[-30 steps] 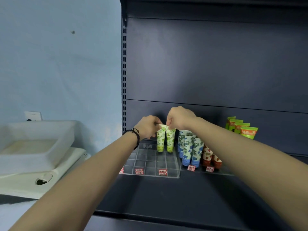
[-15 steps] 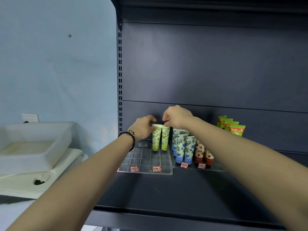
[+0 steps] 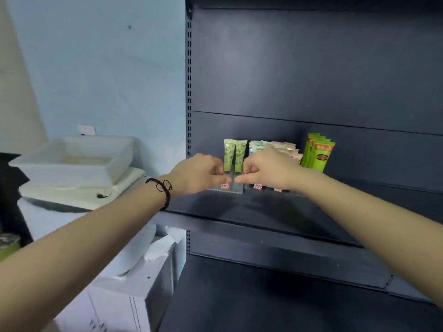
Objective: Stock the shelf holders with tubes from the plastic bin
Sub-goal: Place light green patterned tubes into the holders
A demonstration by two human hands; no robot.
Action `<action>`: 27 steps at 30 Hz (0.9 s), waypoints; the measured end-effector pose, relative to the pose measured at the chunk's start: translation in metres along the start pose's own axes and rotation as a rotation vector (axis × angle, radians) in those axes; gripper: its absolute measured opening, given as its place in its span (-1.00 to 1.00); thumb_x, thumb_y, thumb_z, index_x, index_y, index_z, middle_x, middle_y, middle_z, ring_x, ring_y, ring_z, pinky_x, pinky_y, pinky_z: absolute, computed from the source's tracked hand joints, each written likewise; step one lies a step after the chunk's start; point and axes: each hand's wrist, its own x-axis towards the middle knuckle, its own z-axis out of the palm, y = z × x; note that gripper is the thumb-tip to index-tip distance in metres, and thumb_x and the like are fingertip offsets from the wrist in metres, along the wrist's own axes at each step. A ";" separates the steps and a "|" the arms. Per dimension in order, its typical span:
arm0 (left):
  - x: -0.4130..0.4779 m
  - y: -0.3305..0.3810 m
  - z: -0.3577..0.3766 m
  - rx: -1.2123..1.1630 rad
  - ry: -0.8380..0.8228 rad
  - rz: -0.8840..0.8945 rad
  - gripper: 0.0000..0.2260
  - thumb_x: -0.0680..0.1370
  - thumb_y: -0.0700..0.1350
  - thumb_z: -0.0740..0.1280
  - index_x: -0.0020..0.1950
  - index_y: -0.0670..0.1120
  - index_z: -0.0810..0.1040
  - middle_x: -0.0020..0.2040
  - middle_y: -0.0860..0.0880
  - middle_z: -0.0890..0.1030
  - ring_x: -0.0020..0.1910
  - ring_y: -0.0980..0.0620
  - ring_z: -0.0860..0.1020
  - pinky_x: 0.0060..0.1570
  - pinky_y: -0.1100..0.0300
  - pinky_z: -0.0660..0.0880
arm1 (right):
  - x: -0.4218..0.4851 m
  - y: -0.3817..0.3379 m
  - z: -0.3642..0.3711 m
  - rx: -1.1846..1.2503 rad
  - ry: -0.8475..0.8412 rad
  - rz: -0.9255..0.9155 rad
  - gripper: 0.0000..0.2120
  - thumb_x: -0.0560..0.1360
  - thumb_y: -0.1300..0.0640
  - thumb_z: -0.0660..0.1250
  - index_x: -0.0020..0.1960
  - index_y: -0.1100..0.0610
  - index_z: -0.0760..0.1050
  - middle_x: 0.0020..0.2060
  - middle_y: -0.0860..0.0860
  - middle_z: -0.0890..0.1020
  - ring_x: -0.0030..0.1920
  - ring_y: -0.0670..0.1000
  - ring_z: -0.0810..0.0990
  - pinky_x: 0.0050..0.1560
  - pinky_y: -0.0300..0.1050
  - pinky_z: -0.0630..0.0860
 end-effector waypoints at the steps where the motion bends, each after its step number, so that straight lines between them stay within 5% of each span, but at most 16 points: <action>1: -0.019 0.007 0.003 0.006 -0.053 -0.013 -0.73 0.50 0.16 0.32 -0.18 -0.04 0.50 -0.33 0.09 0.52 -0.33 0.11 0.45 -0.18 0.13 0.44 | -0.015 -0.007 0.004 0.023 -0.030 -0.027 -0.61 0.43 -0.31 0.30 -0.27 0.02 0.49 -0.38 -0.08 0.55 -0.26 -0.01 0.53 -0.23 -0.09 0.46; 5: -0.095 0.023 0.032 -0.090 -0.343 -0.133 -0.72 0.48 0.16 0.35 -0.15 -0.06 0.57 -0.29 0.03 0.62 -0.31 0.06 0.59 -0.17 0.17 0.50 | -0.071 -0.029 0.037 0.112 -0.275 -0.093 -0.54 0.39 -0.38 0.27 -0.26 0.03 0.52 -0.46 -0.11 0.59 -0.39 -0.14 0.57 -0.10 -0.06 0.50; 9: -0.162 0.024 0.098 -0.107 -0.611 -0.224 -0.71 0.45 0.20 0.35 -0.03 0.00 0.58 -0.15 0.08 0.65 -0.20 0.07 0.63 -0.01 0.14 0.53 | -0.128 -0.044 0.102 0.178 -0.543 -0.133 -0.60 0.42 -0.33 0.31 -0.18 0.03 0.56 -0.37 -0.10 0.62 -0.30 -0.07 0.61 -0.24 -0.14 0.45; 13: -0.221 0.019 0.194 -0.153 -0.784 -0.289 -0.60 0.47 0.22 0.34 0.21 0.04 0.50 0.10 0.06 0.61 0.06 0.05 0.54 0.08 0.13 0.45 | -0.180 -0.044 0.198 0.272 -0.734 -0.141 -0.65 0.42 -0.30 0.33 -0.10 -0.02 0.58 -0.19 -0.13 0.61 -0.14 -0.06 0.59 -0.15 -0.15 0.48; 18: -0.277 0.011 0.336 -0.260 -0.967 -0.426 -0.53 0.47 0.21 0.33 0.27 -0.02 0.45 0.17 0.00 0.55 0.16 -0.02 0.49 0.09 0.13 0.42 | -0.236 -0.037 0.329 0.358 -0.896 -0.109 -0.69 0.46 -0.19 0.37 0.01 0.03 0.58 -0.29 -0.16 0.48 -0.18 -0.12 0.49 -0.28 -0.33 0.32; 21: -0.311 0.009 0.419 -0.331 -1.009 -0.537 -0.52 0.47 0.18 0.35 0.28 -0.06 0.46 0.21 -0.03 0.53 0.18 -0.05 0.49 0.14 0.09 0.45 | -0.274 -0.028 0.405 0.411 -0.990 -0.061 -0.69 0.48 -0.14 0.37 0.07 0.05 0.56 -0.24 -0.16 0.47 -0.18 -0.14 0.47 -0.30 -0.41 0.28; 23: -0.335 0.010 0.474 -0.396 -0.996 -0.646 -0.56 0.47 0.15 0.37 0.24 -0.07 0.49 0.20 -0.03 0.54 0.17 -0.04 0.50 0.14 0.09 0.45 | -0.300 -0.021 0.458 0.461 -1.046 0.023 -0.69 0.45 -0.16 0.39 0.05 0.04 0.55 -0.22 -0.14 0.51 -0.21 -0.10 0.53 -0.24 -0.29 0.37; 27: -0.372 0.013 0.571 -0.541 -0.952 -0.866 -0.64 0.45 0.15 0.39 0.12 -0.04 0.53 0.12 -0.01 0.56 0.14 -0.02 0.51 0.07 0.16 0.44 | -0.341 -0.008 0.555 0.562 -1.077 0.237 -0.68 0.40 -0.16 0.43 0.01 0.04 0.56 -0.24 -0.13 0.54 0.13 -0.14 0.44 0.16 -0.13 0.36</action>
